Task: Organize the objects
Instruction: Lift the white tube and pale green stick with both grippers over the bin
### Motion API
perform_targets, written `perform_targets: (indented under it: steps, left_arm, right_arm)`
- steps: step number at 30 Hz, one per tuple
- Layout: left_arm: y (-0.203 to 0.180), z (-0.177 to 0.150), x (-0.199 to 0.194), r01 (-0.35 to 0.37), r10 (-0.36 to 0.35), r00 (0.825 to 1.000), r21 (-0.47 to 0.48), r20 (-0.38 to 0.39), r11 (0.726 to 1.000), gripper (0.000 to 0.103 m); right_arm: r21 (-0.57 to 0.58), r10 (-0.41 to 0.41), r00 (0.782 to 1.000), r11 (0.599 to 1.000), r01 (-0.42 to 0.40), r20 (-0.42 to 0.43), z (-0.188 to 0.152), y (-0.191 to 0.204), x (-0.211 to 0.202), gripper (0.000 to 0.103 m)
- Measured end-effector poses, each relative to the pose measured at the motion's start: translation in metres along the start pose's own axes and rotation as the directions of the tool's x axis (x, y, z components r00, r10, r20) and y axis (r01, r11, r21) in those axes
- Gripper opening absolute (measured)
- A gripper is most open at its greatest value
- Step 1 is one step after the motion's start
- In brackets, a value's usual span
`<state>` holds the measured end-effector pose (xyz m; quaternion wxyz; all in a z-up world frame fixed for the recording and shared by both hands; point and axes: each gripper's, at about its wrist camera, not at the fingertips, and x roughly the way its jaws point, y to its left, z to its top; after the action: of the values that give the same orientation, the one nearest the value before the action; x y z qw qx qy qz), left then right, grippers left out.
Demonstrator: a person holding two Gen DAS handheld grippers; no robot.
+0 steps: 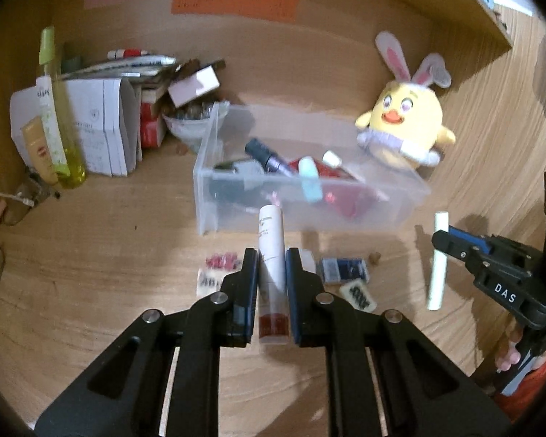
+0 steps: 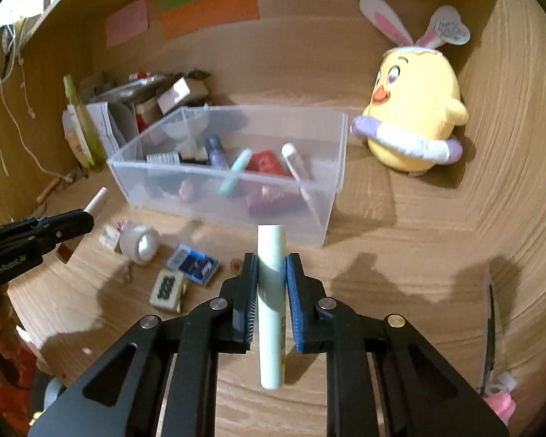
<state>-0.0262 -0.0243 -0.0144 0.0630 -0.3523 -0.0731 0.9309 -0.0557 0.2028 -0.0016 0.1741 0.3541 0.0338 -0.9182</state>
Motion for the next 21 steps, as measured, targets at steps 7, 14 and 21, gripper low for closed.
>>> perform_targets:
  steps: [7, 14, 21]
  left_arm:
    - [-0.004, 0.021, -0.008, -0.002, 0.002, 0.998, 0.004, 0.061, 1.0, 0.014]
    - [-0.004, 0.041, -0.014, -0.011, 0.01, 0.993, 0.01, 0.117, 1.0, 0.014]
    - [-0.006, 0.061, -0.013, -0.001, -0.002, 0.989, 0.015, 0.148, 1.0, 0.014]
  right_arm:
    - [0.019, 0.004, 0.996, 1.0, -0.006, 0.087, 0.024, -0.006, -0.017, 0.014]
    - [0.016, 0.008, 0.985, 1.0, -0.011, 0.172, 0.052, -0.008, -0.03, 0.014]
    - [0.015, 0.016, 0.971, 1.0, -0.02, 0.237, 0.078, -0.008, -0.038, 0.014]
